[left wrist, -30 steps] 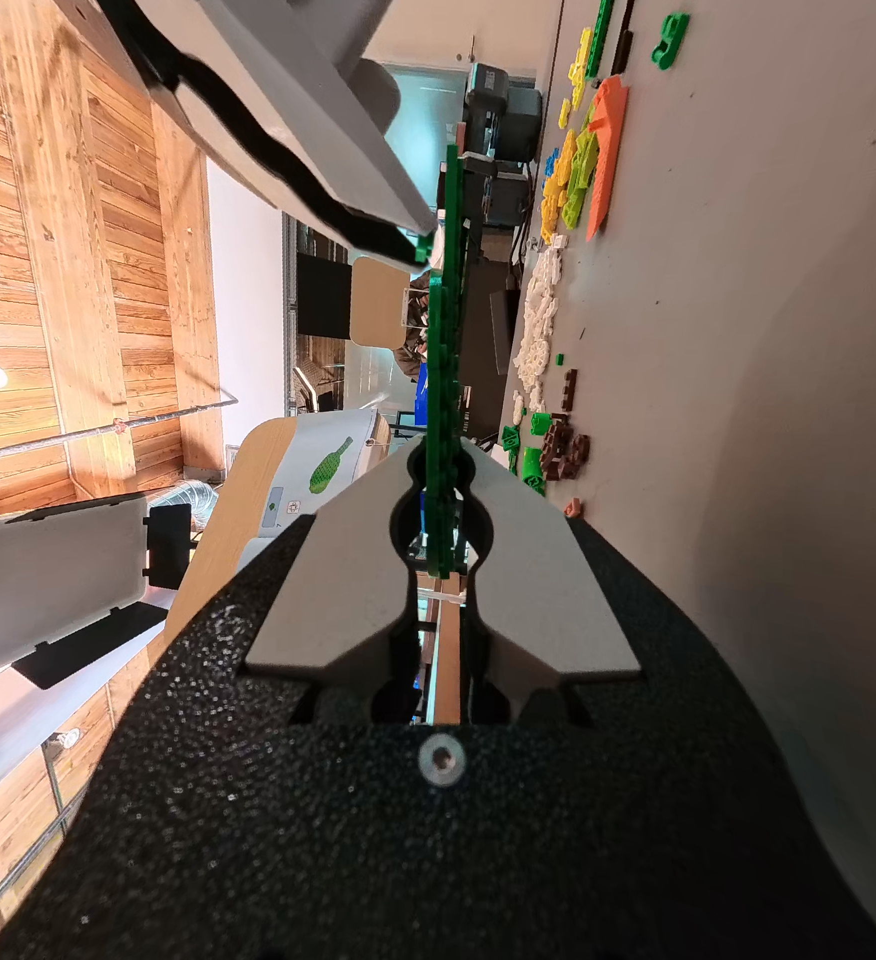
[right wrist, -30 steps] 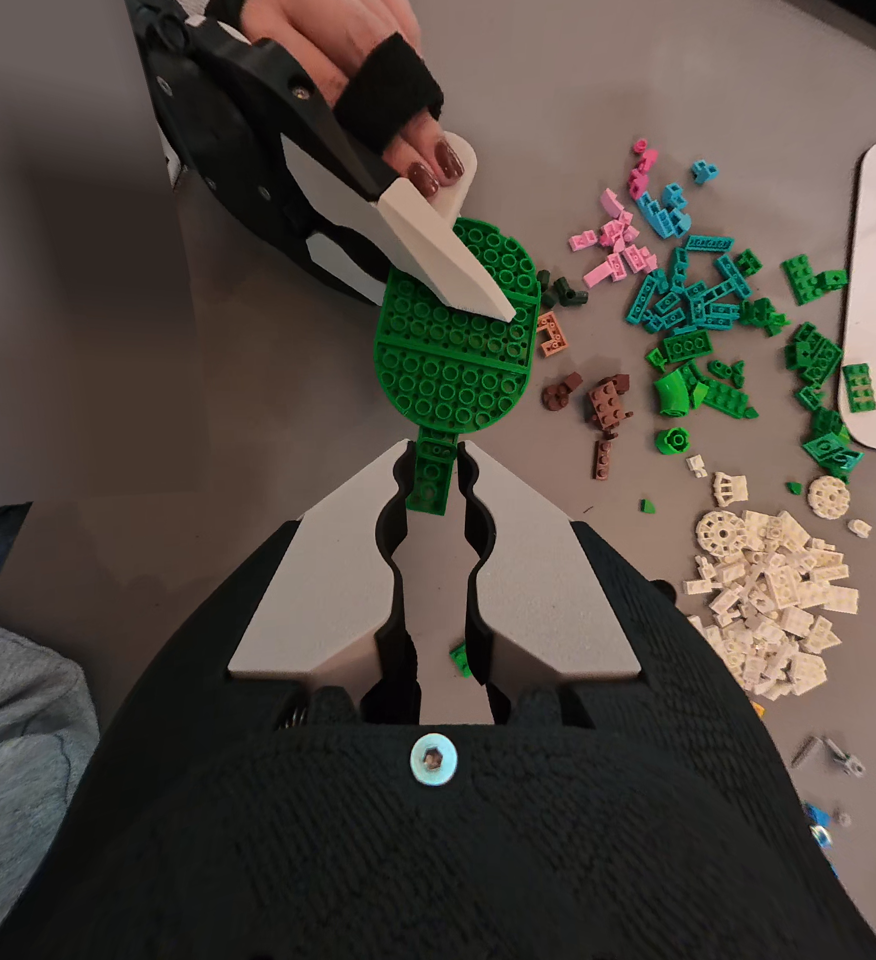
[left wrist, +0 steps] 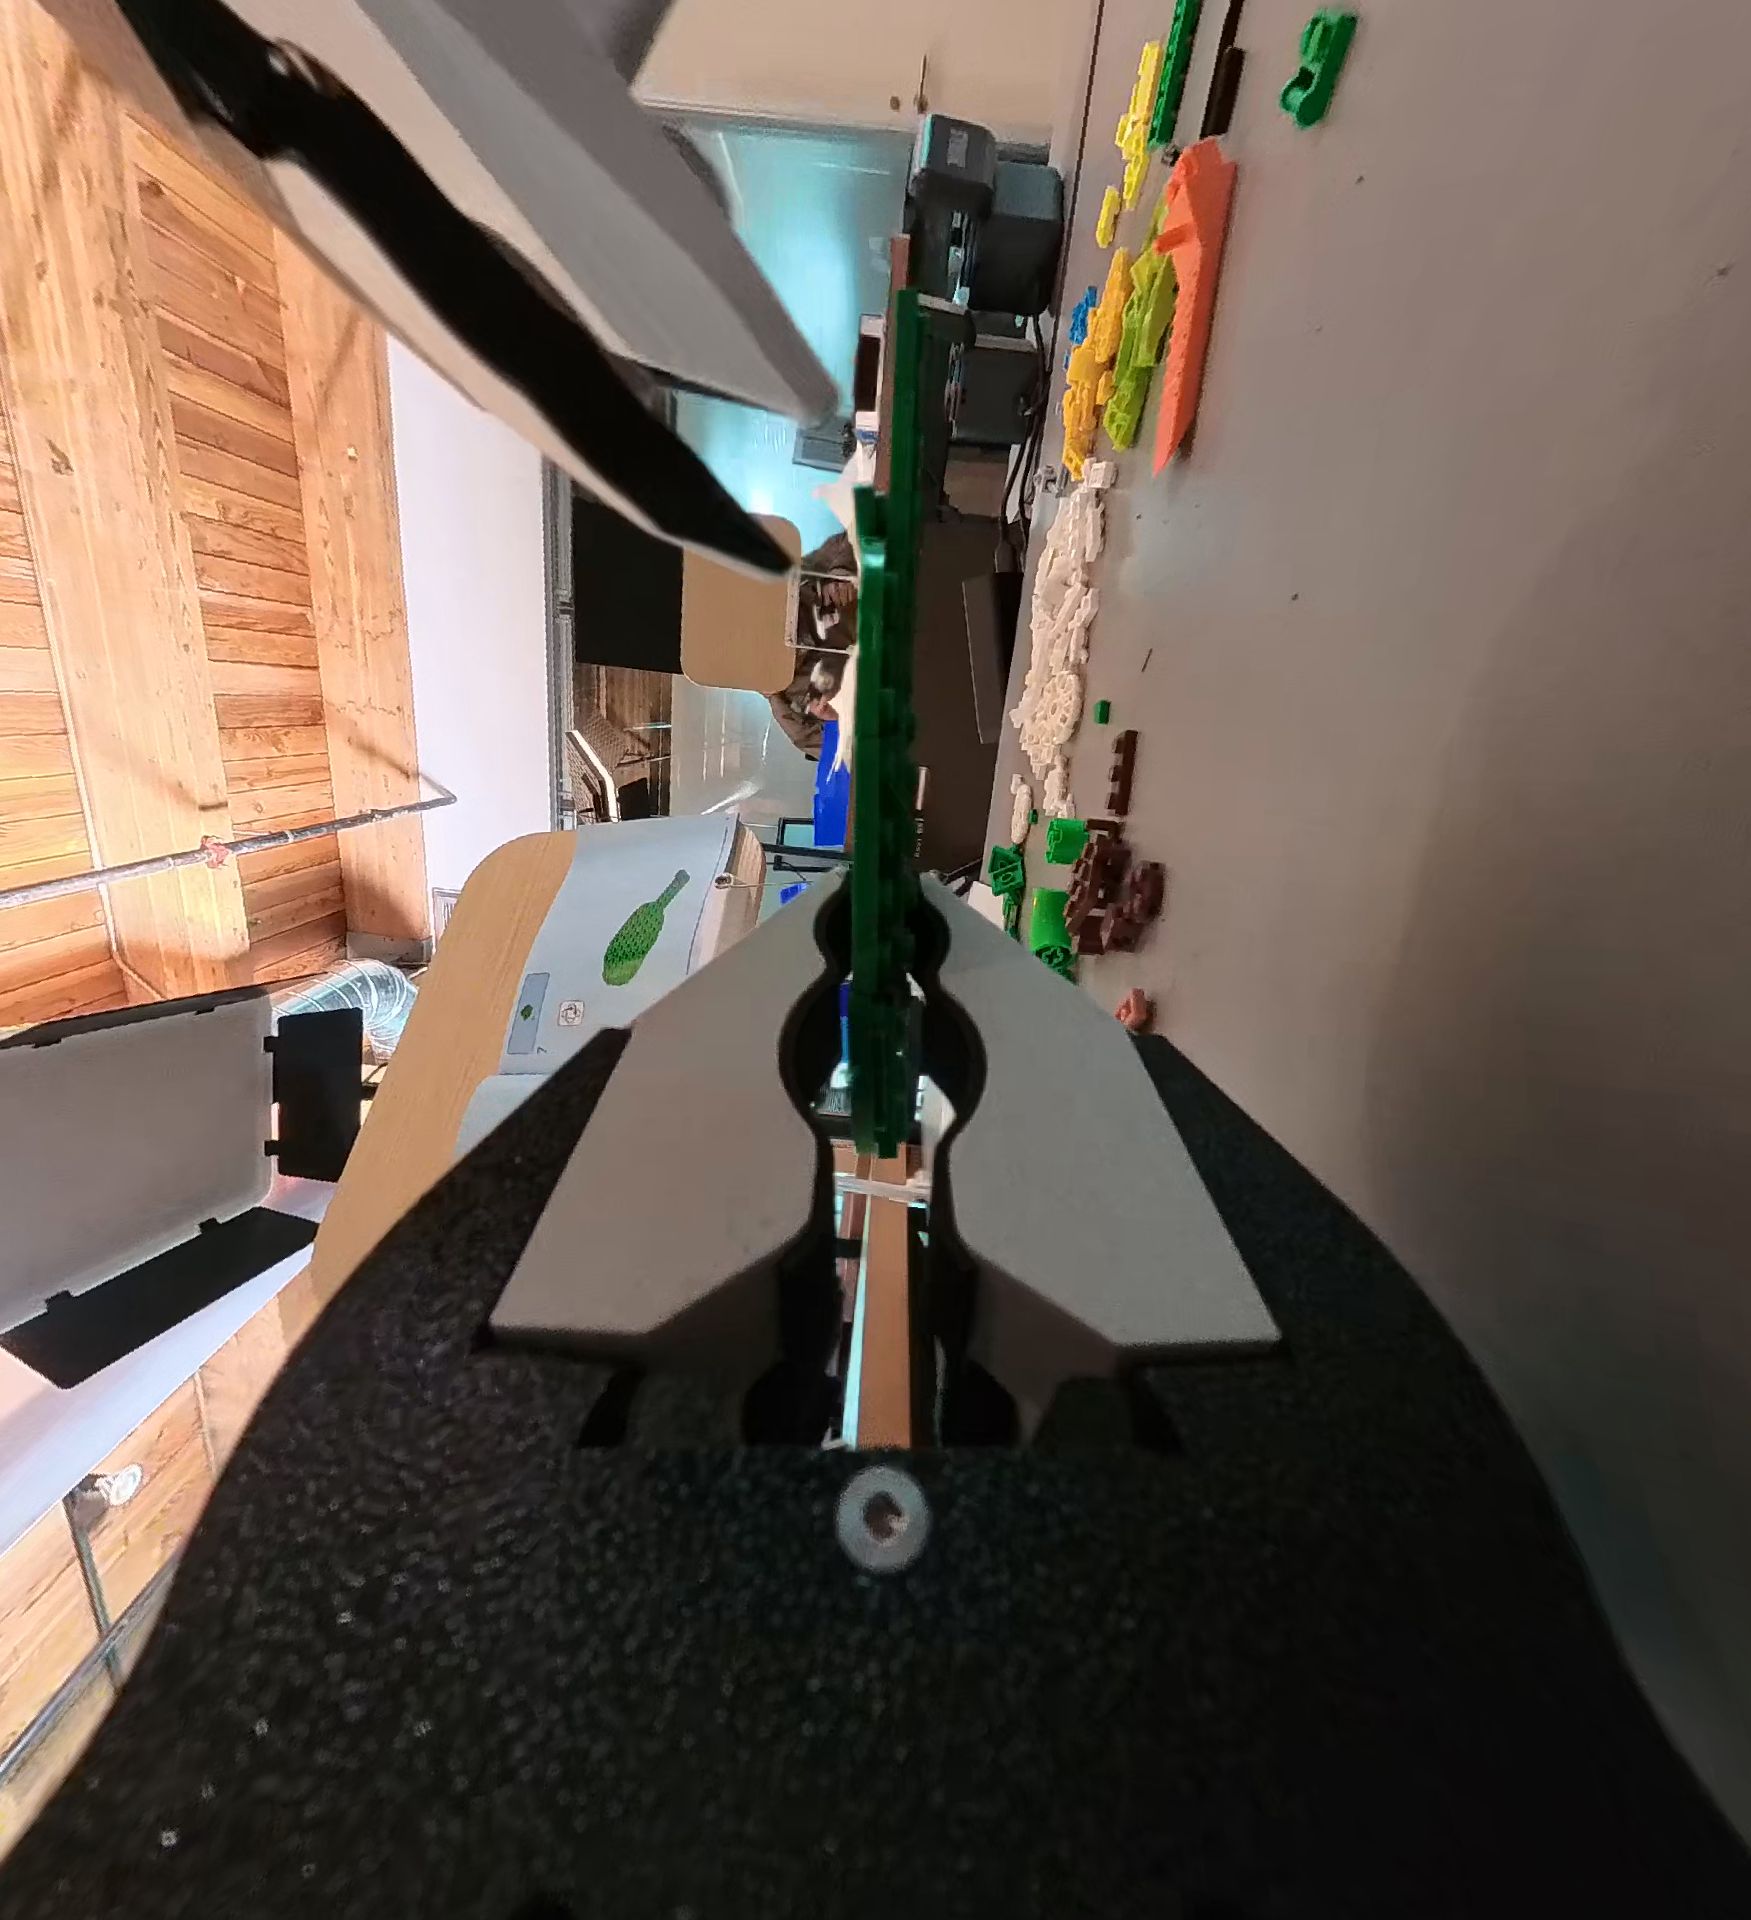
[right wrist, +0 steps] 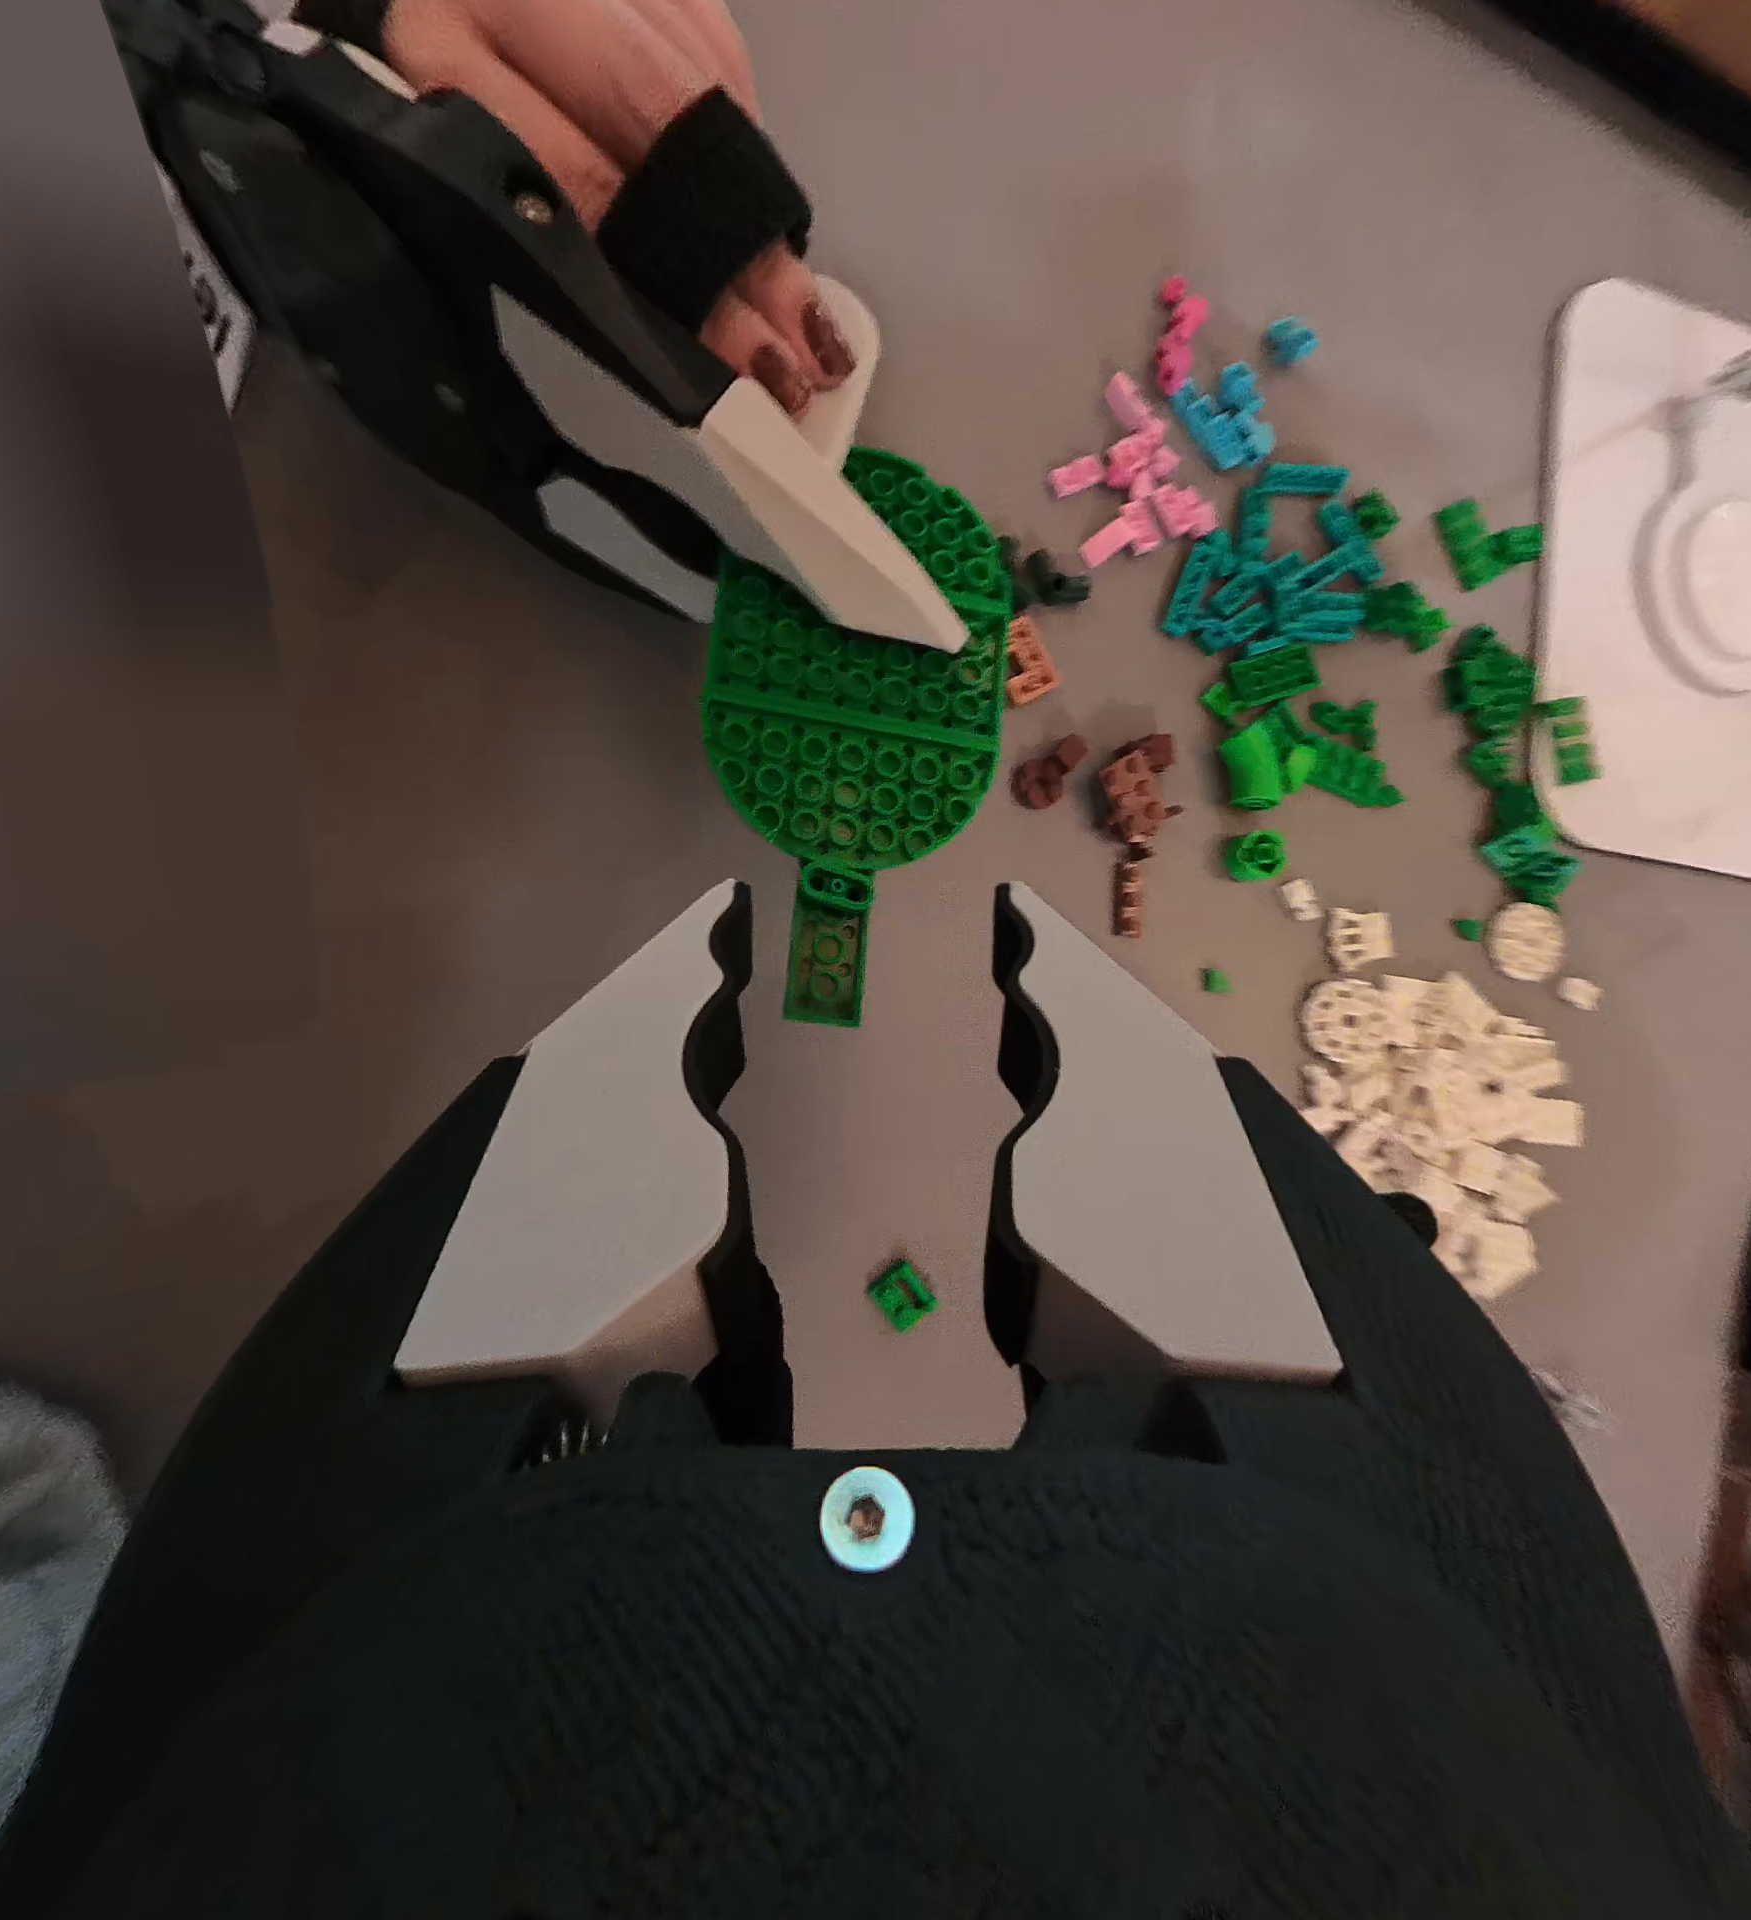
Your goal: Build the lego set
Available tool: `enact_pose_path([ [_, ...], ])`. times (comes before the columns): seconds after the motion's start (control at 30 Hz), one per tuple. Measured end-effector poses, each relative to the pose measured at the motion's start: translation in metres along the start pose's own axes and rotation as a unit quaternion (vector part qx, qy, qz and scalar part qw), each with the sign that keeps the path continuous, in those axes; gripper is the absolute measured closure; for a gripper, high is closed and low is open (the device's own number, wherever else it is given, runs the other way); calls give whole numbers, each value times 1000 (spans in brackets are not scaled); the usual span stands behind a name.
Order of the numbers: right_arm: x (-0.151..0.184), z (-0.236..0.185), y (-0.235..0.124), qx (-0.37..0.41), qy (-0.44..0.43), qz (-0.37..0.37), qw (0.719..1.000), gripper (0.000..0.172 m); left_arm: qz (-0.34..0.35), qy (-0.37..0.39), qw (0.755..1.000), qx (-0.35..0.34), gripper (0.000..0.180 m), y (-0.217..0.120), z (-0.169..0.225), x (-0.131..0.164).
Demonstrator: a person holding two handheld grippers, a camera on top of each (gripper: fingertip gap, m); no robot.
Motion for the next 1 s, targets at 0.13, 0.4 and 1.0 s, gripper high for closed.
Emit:
enact_pose_path([
  [0.13, -6, -1, 6, 189, -46, -32, 980, 107, -9, -8, 1000, 7, 175, 2, 0, 3],
  [0.4, 9, -11, 33, 501, -167, -134, 839, 122, -20, -20, 999, 21, 175, 4, 2, 5],
  [1.0, 7, -8, 37, 566, -214, -146, 783, 141, -14, -18, 999, 30, 175, 3, 4, 2],
])
Point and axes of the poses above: each gripper's, where its closed fingertips meet, y out along the fingers, x out of its underside, z = x × y across the jaws, the point moved 3 cm from there along -y, back along the fingers, and after that the axes turned 14 degrees about -z, right-handed, at the moved point
